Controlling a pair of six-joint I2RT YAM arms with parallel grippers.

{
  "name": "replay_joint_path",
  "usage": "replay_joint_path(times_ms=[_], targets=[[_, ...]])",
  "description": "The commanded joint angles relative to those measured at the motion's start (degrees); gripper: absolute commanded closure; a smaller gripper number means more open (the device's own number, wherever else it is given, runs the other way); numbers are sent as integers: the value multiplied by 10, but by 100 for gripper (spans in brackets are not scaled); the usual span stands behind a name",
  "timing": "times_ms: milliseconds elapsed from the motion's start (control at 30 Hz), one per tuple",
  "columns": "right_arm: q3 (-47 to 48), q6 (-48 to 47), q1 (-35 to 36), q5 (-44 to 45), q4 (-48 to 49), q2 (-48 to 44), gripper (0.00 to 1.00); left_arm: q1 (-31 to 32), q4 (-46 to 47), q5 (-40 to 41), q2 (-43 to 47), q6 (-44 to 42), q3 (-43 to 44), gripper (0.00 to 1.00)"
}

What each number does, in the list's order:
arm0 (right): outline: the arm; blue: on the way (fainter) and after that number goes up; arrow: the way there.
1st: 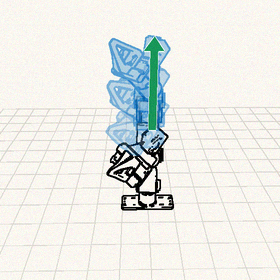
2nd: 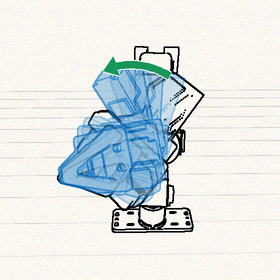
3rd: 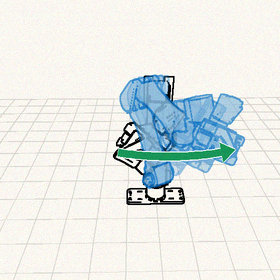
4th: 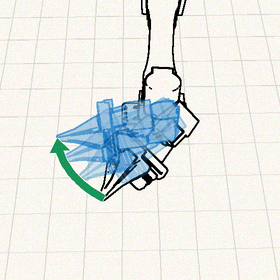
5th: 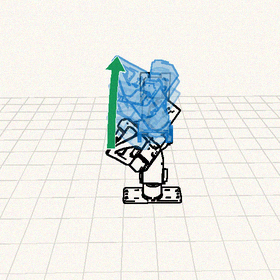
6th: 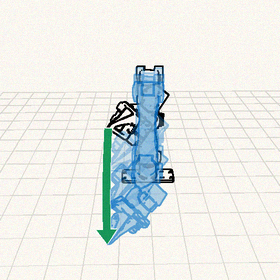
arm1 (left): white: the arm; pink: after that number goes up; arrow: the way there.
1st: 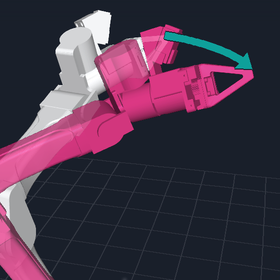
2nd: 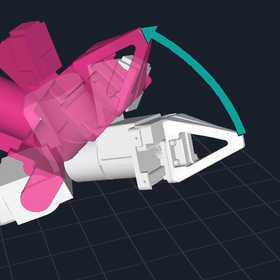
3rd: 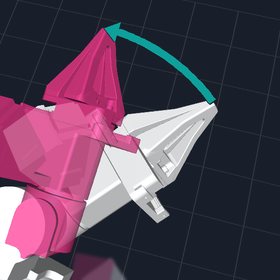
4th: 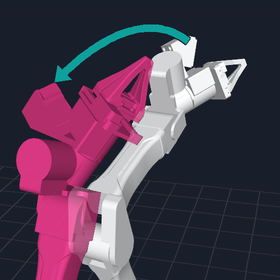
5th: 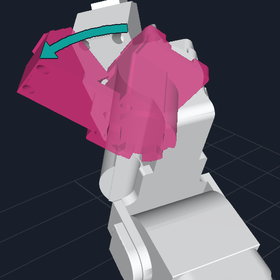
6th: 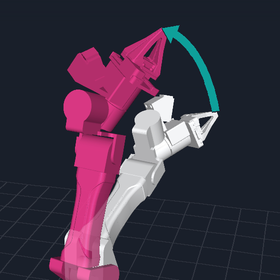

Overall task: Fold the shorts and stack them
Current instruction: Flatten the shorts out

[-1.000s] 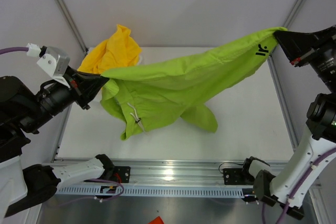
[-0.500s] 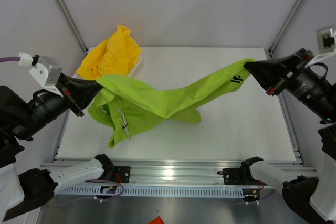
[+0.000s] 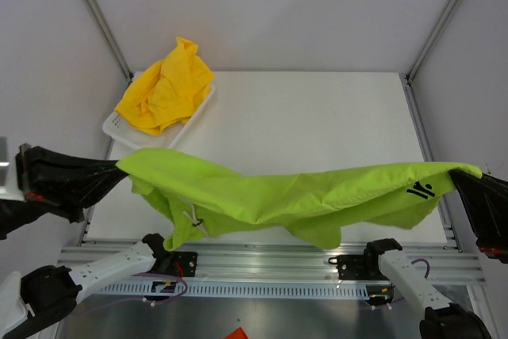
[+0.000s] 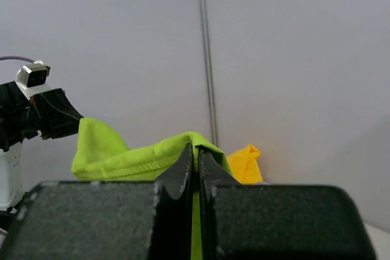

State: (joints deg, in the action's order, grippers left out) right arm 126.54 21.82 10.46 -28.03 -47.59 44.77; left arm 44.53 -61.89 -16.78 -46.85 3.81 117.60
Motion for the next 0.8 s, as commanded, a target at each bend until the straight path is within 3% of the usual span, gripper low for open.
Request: replay_joint_path(times_ms=[0,200,333,433,600,700,733,767], targets=[[13,38,-3,-10,26,17,100,-4,50,-62,5,18,40,100],[33,12,8,88,-12,86,100,-3,60,0,-54,10,1,100],[-68,-10,38,175,8,123,100,-4,86,34,-111,19,-55,100],[-196,-9,41,207,58,124,100,-31,134,26,-134,28,-132,100],[-363,16,-18,168,130,119,100,-169,279,-132,-160,78,-328,100],[-450,60,-129,53,193,138,100,-217,336,-151,-198,86,-407,100],[-498,86,-188,0,237,172,100,-232,359,-162,-239,109,-423,100],[-512,109,-202,-8,250,197,100,-246,373,-164,-275,132,-421,100]])
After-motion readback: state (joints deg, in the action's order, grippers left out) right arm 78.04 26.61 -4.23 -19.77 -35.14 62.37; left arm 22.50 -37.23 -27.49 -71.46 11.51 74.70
